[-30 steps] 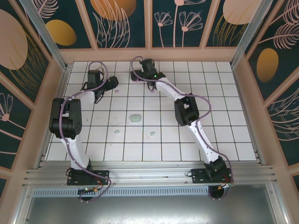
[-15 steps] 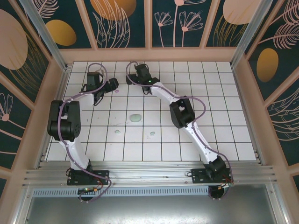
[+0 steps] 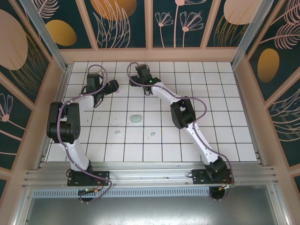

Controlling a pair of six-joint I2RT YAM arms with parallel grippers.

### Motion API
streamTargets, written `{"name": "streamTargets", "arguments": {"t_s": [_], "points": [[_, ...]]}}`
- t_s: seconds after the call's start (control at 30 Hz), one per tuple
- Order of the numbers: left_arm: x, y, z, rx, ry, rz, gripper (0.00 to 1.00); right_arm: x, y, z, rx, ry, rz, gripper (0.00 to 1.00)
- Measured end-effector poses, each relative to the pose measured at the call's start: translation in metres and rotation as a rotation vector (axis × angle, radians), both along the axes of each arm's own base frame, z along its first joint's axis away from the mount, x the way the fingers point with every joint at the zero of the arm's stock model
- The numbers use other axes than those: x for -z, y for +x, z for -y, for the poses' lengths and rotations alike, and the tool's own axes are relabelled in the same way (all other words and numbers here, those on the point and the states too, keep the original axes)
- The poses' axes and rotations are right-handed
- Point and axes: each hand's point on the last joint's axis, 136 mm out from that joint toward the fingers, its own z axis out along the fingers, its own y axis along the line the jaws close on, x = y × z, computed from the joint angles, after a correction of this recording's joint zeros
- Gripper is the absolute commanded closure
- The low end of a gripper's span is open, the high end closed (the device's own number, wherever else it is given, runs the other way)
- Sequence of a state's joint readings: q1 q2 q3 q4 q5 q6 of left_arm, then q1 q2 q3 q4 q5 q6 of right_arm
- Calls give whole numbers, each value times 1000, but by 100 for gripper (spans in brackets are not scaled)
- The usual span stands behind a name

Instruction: Insert the wireless bluetooth earbuds into the charging case

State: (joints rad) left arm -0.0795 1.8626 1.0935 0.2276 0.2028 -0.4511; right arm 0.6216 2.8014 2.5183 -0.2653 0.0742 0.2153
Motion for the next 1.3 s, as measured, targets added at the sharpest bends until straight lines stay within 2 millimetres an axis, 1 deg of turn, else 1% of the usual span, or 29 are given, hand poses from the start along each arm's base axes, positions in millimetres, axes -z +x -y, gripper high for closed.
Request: {"name": "streamTargets", "arguments": {"t_s": [0.1, 0.23, 0.37, 0.47, 0.6, 0.73, 0.87, 0.97, 1.07, 1.13, 1.2, 1.23, 1.3], "points": [[-3, -2, 0, 0, 0, 4, 13, 3, -2, 1, -8, -13, -8, 36], [-15, -4, 0, 0, -1, 28, 13, 4, -3, 2, -18, -26, -5, 40], [-25, -7, 0, 1, -3, 48, 13, 3, -10, 6, -29, -52, -16, 44], [-27, -11, 0, 3, -5, 49, 13, 1, -15, 10, -39, -74, -25, 45], [-24, -19, 1, 14, -11, 40, 13, -1, -25, 18, -52, -106, -47, 47], [-19, -32, 5, 41, -15, 27, 13, -5, -41, 26, -66, -122, -76, 49], [-22, -45, 7, 67, -15, 34, 13, -14, -64, 33, -82, -129, -108, 48], [-29, -50, 8, 80, -13, 51, 13, -19, -85, 32, -84, -118, -135, 45], [-32, -54, 8, 85, -8, 59, 13, -20, -106, 25, -92, -96, -167, 44], [-31, -56, 8, 90, -3, 59, 13, -23, -113, 19, -98, -75, -181, 44], [-31, -54, 8, 91, -3, 56, 16, -28, -116, 16, -96, -48, -191, 43], [-32, -51, 9, 90, -2, 53, 17, -31, -115, 16, -88, -34, -193, 42], [-37, -38, 11, 84, 7, 54, 18, -42, -112, 21, -71, -12, -189, 41]]}}
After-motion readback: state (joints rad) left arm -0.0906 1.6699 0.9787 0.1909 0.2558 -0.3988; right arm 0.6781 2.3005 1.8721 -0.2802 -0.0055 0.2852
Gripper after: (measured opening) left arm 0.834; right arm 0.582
